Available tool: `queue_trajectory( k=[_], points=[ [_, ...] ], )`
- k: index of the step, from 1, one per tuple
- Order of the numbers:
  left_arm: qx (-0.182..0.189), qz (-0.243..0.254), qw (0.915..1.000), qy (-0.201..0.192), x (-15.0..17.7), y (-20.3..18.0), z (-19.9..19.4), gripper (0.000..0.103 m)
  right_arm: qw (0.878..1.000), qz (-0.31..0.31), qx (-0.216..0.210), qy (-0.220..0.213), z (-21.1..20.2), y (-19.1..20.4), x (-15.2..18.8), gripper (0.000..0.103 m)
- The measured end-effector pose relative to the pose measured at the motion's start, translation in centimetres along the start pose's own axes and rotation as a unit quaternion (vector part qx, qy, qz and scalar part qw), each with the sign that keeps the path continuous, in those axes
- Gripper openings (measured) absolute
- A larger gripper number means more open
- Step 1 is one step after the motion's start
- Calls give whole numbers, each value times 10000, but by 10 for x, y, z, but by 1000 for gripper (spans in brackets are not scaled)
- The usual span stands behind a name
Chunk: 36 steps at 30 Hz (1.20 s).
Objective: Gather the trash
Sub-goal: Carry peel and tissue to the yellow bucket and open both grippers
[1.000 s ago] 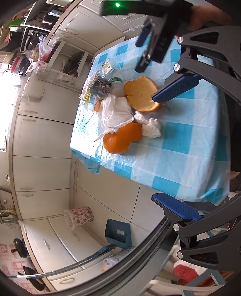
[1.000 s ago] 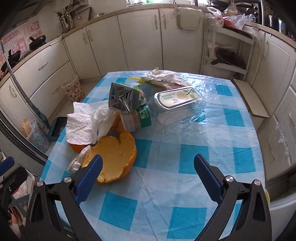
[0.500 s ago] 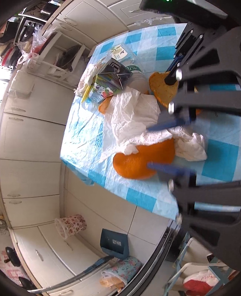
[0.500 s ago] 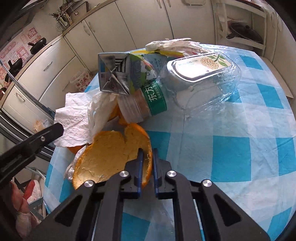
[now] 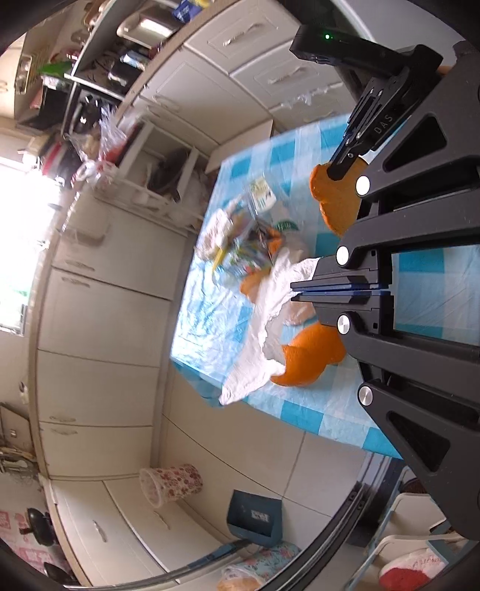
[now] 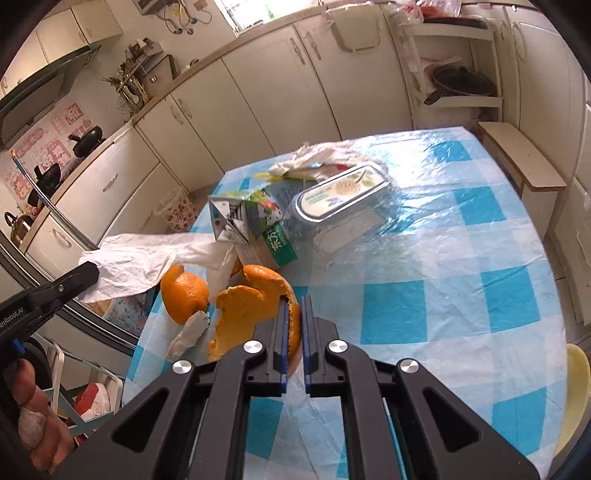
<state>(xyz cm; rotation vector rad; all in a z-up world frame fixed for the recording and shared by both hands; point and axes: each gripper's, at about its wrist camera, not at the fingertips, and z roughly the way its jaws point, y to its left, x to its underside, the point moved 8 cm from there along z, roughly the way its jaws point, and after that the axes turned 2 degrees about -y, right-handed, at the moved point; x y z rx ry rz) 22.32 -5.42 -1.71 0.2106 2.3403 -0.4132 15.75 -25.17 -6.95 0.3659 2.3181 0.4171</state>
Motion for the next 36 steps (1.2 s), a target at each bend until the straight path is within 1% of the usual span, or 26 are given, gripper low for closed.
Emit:
queue_trajectory(
  k=[5,9,11,13,14,16,18,19,22,24,26,27,28,29,32,34,35,36],
  points=[
    [386,249,9988,-194,-8,-35,-44,1,9981,192,121,-576,-57,-25,-10,7],
    [782,496,9954,-242,-8,-77,-69,1,9944,296,449,-909,-104,-62,-8,7],
    [1072,728,9914,-189,-2,-111,-79,1,9912,356,727,-1049,-135,-88,-2,7],
    [1308,939,9869,-140,8,-142,-87,1,9866,373,1105,-1145,-163,-118,6,7],
    [1505,1094,9825,-70,16,-165,-90,1,9834,360,1327,-1180,-174,-132,11,7],
    [1737,1305,9761,32,30,-199,-93,1,9759,337,1788,-1209,-194,-161,22,7],
    [2014,1580,9665,183,47,-240,-93,1,9682,393,2178,-1162,-205,-191,33,7],
    [2083,1680,9632,236,54,-253,-91,1,9652,442,2323,-1118,-207,-205,38,7],
    [2366,2029,9490,471,79,-306,-82,1,9563,514,2714,-961,-203,-244,57,7],
    [2483,2177,9418,634,92,-331,-71,1,9548,643,2789,-803,-193,-268,70,7],
    [2573,2335,9339,848,108,-359,-57,1,9539,745,2853,-567,-173,-289,83,9],
    [2572,2420,9308,946,115,-371,-47,1,9548,845,2815,-433,-164,-299,91,17],
    [2582,2495,9273,1052,123,-381,-38,1,9551,956,2780,-360,-157,-309,93,30],
    [2582,2573,9235,1191,133,-394,-26,1,9537,1046,2797,-350,-155,-316,99,34],
    [2515,2822,9139,1481,157,-418,2,1,9509,1260,2786,-478,-165,-326,109,36],
    [2473,2954,9077,1661,173,-433,19,1,9485,1298,2832,-580,-177,-327,113,39],
    [2484,3029,9024,1797,184,-440,28,1,9479,1297,2843,-621,-184,-327,114,39],
    [2472,3089,8989,1884,192,-446,34,1,9477,1281,2850,-657,-190,-326,115,39]
  ],
)
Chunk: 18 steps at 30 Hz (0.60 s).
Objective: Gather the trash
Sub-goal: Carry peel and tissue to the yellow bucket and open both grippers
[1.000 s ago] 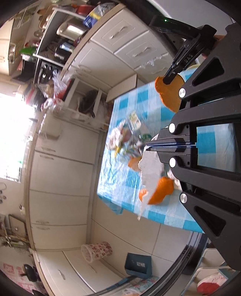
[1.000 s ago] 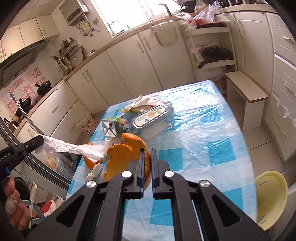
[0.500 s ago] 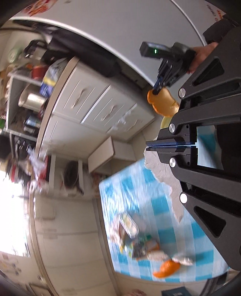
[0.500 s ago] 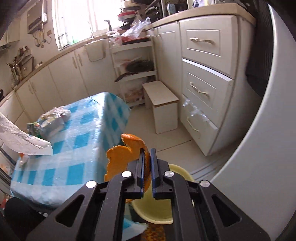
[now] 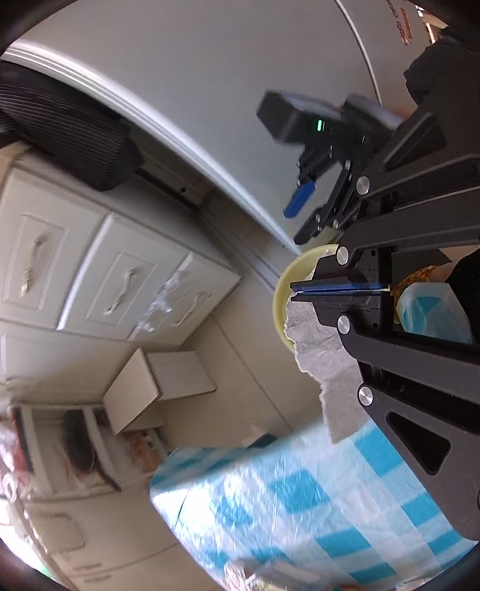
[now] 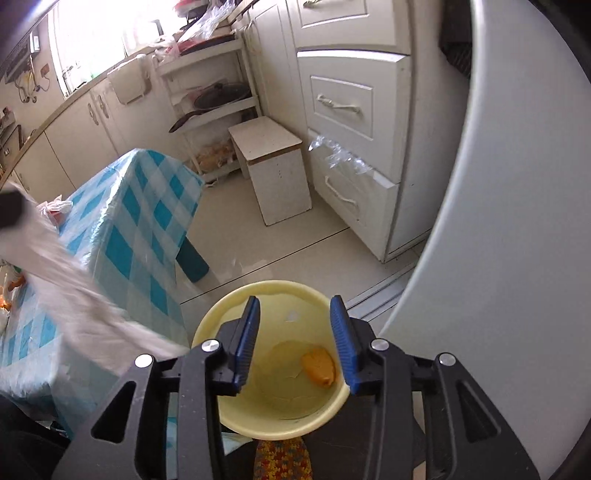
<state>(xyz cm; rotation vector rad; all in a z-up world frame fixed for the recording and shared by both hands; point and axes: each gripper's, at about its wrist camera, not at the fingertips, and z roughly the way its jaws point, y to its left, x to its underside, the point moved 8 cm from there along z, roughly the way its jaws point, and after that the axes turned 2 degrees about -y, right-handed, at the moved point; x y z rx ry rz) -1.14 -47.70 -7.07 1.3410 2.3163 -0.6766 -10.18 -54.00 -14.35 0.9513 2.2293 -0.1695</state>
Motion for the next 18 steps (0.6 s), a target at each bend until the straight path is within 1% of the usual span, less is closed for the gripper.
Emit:
queue_trajectory(
  k=[2,5,7,8,9,11,12,16,18],
  points=[
    [70,124,9995,284,5,-11,23,1,9999,-42,45,-122,-15,-4,-2,42],
    [46,220,9981,575,11,-23,48,1,9993,-133,130,-321,-39,-8,-5,48],
    [57,276,9967,759,16,-28,59,6,9986,-213,188,-453,-52,-8,-8,51],
    [32,296,9963,805,18,-30,62,14,9982,-253,203,-507,-59,-7,-10,52],
    [7,320,9963,801,19,-31,62,24,9978,-293,216,-559,-64,-6,-12,53],
    [-63,346,9968,723,18,-32,58,36,9967,-379,246,-677,-76,-1,-15,55],
    [-88,353,9970,679,16,-32,54,38,9961,-422,246,-728,-81,2,-17,56],
    [-157,287,9982,508,16,-25,31,42,9943,-593,176,-866,-101,18,-20,58],
    [-218,230,9989,350,17,-18,10,46,9934,-667,129,-925,-110,27,-22,60]
  ],
)
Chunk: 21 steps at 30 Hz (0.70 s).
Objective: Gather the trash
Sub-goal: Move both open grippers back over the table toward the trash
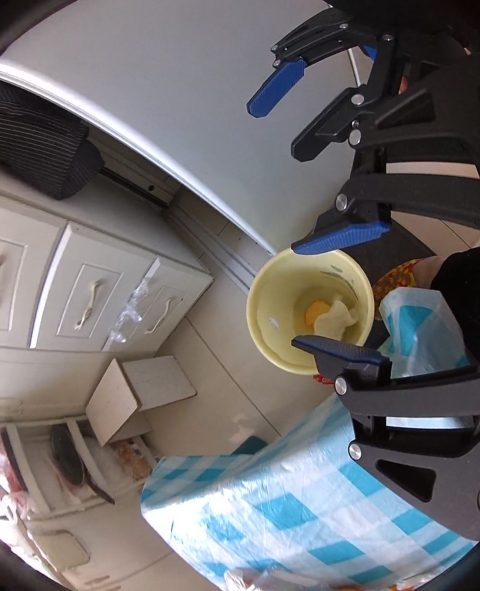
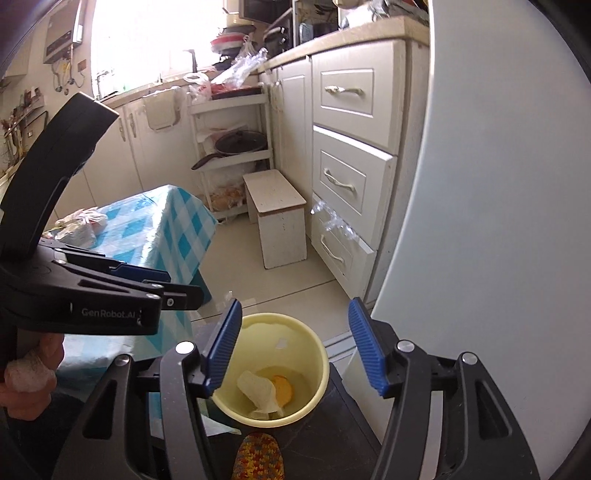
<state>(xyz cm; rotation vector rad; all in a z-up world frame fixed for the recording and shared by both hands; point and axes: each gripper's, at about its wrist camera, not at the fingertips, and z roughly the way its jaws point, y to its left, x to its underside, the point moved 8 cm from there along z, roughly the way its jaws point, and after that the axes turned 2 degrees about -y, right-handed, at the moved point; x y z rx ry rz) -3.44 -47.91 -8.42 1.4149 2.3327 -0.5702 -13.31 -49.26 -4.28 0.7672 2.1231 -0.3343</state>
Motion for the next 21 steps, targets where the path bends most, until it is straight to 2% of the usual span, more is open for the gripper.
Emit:
queue_trajectory(
  k=[6,12,16,21],
  points=[
    [-276,-255,9979,-527,15,32,-59,59,9997,-130,-205,-84,-22,24,-6,65],
    [-702,-796,9901,-919,45,92,-114,66,9986,-422,-269,-162,-35,53,-12,70],
    [-998,-1386,9791,-1101,75,146,-147,70,9975,-568,-361,-195,-38,71,-13,73],
    [-1522,-2153,9568,-1222,126,224,-183,71,9952,-736,-630,-165,-38,101,-15,73]
  ],
)
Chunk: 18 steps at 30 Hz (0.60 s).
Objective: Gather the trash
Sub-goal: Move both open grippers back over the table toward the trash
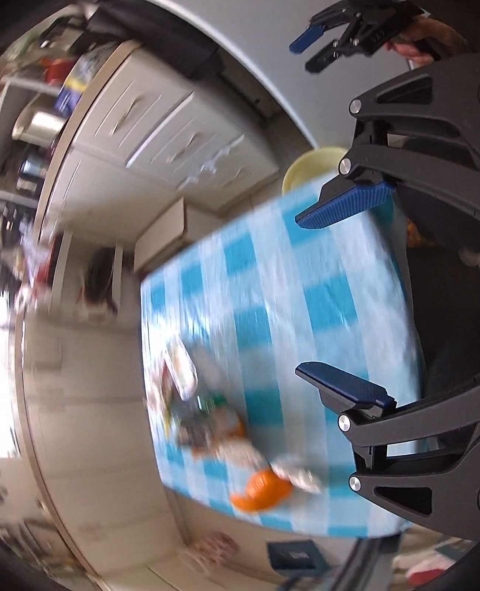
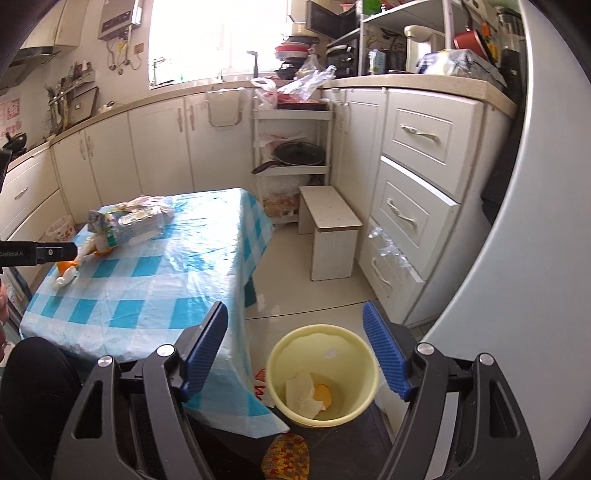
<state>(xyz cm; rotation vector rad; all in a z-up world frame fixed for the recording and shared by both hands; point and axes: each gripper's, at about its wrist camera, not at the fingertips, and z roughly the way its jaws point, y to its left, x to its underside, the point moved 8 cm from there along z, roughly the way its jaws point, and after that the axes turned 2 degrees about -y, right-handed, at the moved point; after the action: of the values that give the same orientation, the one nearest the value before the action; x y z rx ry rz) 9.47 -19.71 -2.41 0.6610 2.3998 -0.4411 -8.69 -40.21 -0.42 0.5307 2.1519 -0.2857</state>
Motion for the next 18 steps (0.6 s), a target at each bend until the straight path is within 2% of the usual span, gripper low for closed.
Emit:
queue_trajectory(
  k=[4,9,14,18],
  points=[
    [-589,-613,9964,-27,16,87,-9,72,9995,-178,-272,-17,5,33,-9,73],
    [-975,-1308,9866,-24,36,167,-13,72,9963,-461,-720,6,15,84,-21,73],
    [-1131,-1508,9820,78,46,207,8,72,9913,-710,-1110,10,25,137,-33,74],
    [-1189,-1367,9832,209,47,216,36,72,9857,-852,-1448,144,37,176,-38,74]
  ],
)
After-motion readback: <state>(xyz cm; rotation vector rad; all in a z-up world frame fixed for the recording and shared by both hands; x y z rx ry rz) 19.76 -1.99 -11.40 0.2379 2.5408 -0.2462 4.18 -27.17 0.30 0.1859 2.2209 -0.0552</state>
